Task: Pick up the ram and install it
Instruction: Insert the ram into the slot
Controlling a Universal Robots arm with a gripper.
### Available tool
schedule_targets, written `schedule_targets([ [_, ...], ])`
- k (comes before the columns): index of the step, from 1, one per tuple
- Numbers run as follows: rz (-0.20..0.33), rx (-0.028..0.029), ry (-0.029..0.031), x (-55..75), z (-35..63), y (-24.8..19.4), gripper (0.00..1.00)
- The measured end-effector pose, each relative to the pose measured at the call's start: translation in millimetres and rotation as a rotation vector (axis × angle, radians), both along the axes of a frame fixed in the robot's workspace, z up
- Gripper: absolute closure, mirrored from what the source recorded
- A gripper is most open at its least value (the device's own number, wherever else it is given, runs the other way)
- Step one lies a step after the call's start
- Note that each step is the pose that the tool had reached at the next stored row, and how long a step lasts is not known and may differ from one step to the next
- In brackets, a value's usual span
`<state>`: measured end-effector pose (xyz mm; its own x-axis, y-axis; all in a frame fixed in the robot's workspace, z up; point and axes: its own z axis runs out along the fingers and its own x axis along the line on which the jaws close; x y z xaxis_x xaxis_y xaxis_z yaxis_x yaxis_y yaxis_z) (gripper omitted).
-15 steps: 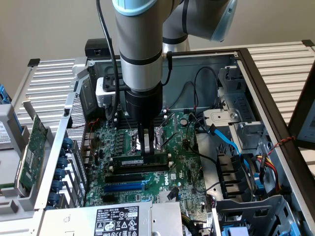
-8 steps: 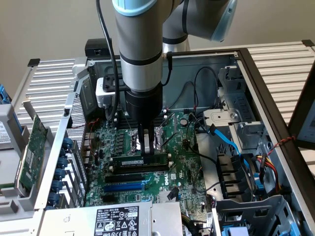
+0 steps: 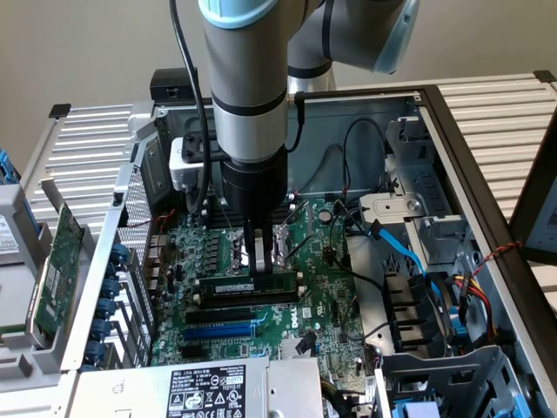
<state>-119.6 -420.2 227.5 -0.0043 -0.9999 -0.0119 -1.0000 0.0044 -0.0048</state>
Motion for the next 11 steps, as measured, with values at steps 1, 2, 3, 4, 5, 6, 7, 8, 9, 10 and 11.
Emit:
schedule_targets([
  [1, 0.000, 0.0000, -0.0004, 0.0, -0.1, 0.0, 0.86],
  [2, 0.000, 0.0000, -0.0009, 0.0, -0.2, 0.0, 0.86],
  [3, 0.000, 0.0000, -0.0016, 0.0, -0.3, 0.0, 0.86],
  [4, 0.000, 0.0001, -0.0022, 0.0, -0.5, 0.0, 0.86],
  [5, 0.000, 0.0001, -0.0026, 0.0, -0.6, 0.0, 0.86],
  [6, 0.000, 0.0001, -0.0036, -0.2, -0.7, 0.0, 0.86],
  [7, 0.000, 0.0002, -0.0039, -0.4, -0.9, 0.1, 0.86],
  [8, 0.000, 0.0002, -0.0040, -0.5, -0.9, 0.1, 0.86],
  [9, 0.000, 0.0003, -0.0041, -0.6, -1.0, 0.1, 0.86],
  [10, 0.000, 0.0002, -0.0043, -0.9, -1.0, 0.1, 0.86],
  [11, 0.000, 0.0002, -0.0043, -1.1, -1.1, 0.1, 0.86],
])
